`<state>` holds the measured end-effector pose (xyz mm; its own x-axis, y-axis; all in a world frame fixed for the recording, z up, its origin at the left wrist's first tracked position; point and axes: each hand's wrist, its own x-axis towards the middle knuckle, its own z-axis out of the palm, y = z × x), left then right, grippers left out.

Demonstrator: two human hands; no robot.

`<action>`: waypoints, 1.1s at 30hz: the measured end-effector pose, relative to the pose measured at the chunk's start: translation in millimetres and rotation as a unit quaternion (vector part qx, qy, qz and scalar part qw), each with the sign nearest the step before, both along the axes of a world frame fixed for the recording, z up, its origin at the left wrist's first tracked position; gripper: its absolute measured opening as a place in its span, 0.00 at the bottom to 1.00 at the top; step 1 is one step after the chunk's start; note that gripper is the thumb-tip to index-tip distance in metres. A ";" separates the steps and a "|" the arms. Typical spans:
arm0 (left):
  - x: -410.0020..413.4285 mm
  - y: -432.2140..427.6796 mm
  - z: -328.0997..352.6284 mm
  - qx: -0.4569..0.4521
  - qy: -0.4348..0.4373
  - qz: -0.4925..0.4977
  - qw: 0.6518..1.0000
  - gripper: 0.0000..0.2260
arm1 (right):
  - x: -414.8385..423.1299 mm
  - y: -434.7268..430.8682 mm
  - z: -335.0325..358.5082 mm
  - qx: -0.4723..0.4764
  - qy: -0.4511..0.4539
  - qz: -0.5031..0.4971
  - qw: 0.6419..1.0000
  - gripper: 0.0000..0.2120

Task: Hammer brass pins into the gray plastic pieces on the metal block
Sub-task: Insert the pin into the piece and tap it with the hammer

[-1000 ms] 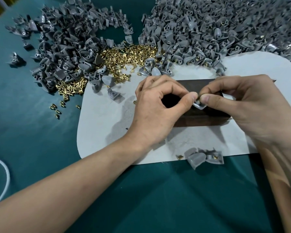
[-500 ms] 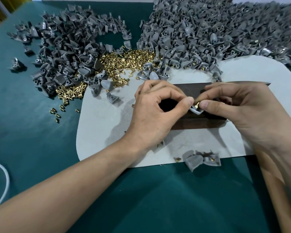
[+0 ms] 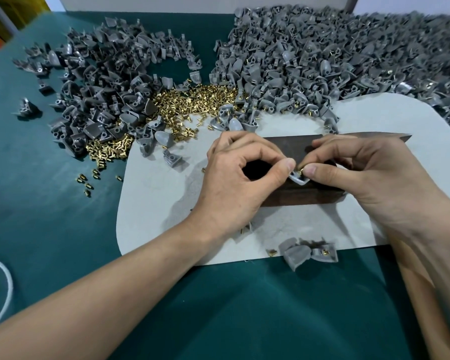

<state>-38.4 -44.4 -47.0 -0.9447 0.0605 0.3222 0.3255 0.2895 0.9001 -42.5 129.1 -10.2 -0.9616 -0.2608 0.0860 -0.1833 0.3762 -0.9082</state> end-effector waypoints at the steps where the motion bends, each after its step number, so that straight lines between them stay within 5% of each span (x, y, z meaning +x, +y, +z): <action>1: 0.0 0.1 0.2 0.000 0.000 0.000 1.000 0.05 | -0.2 0.0 0.2 0.002 0.000 0.000 1.000 0.07; 27: 1.1 -0.5 -0.1 0.000 0.004 -0.002 1.000 0.04 | 2.8 10.1 7.3 -0.036 -0.001 -0.040 0.999 0.07; 30: 1.6 -0.4 -0.7 0.010 0.002 0.010 1.000 0.04 | 2.1 32.1 10.5 0.120 0.083 -0.188 0.971 0.11; 33: 3.3 0.0 -1.8 0.006 0.013 0.026 1.000 0.03 | 2.4 50.6 8.5 0.402 -0.035 -0.238 0.883 0.27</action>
